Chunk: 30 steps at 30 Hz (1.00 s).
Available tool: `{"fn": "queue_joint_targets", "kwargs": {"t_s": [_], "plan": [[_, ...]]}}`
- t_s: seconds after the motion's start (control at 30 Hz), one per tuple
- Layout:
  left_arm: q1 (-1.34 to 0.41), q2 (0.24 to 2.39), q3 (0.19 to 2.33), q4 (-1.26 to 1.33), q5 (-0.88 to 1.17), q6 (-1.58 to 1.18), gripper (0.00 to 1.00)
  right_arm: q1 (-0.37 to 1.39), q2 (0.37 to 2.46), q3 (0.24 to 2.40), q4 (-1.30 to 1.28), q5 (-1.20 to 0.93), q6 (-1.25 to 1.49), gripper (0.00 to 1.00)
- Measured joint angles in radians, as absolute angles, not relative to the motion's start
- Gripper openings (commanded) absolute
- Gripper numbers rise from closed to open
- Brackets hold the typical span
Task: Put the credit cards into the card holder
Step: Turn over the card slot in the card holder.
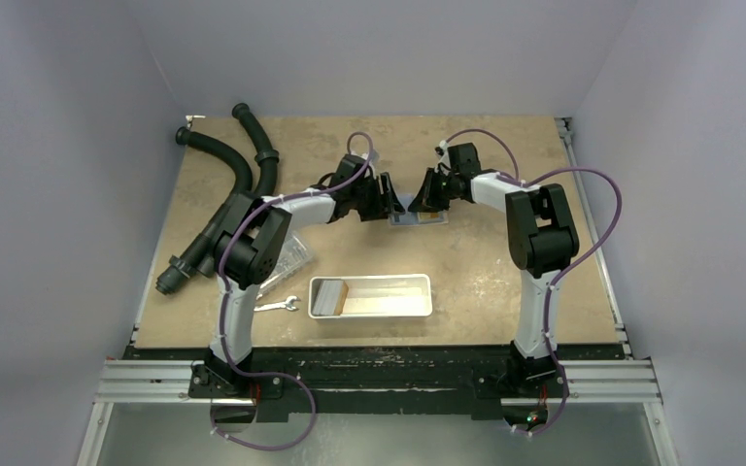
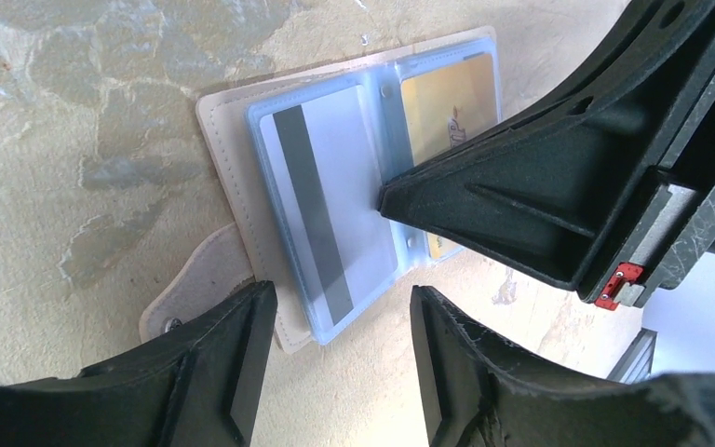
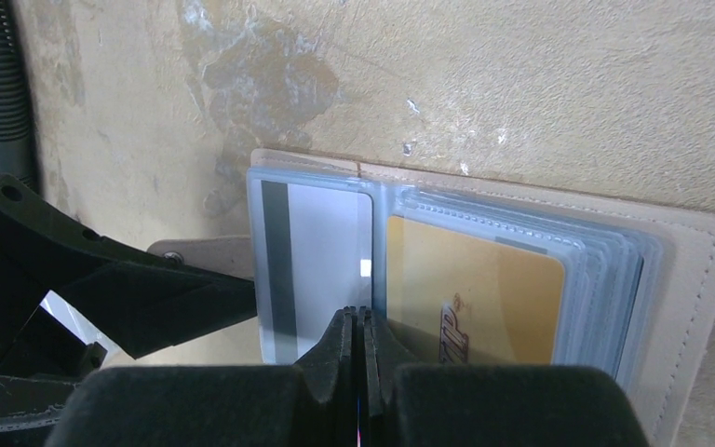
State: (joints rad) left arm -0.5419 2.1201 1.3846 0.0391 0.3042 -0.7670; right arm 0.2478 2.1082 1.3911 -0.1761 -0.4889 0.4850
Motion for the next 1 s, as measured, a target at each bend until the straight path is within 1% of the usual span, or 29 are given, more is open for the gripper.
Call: {"fn": "queue_joint_targets", "kwargs": {"t_s": [0.27,0.47,0.87,1.0], "plan": [[-0.558,2.12,1.387,0.031,0.3,-0.76,0.52,0.242,2.108,1.391,-0.177,-0.488,0.481,0.0],[-0.586,2.12,1.428,0.005,0.293,-0.736,0.45,0.239,2.109,1.391,-0.176,-0.488,0.48,0.0],[-0.595,2.122,1.498,-0.061,0.291,-0.713,0.46,0.235,2.108,1.393,-0.173,-0.486,0.478,0.0],[-0.597,2.135,1.543,-0.087,0.303,-0.714,0.46,0.23,2.106,1.393,-0.172,-0.492,0.48,0.05]]}}
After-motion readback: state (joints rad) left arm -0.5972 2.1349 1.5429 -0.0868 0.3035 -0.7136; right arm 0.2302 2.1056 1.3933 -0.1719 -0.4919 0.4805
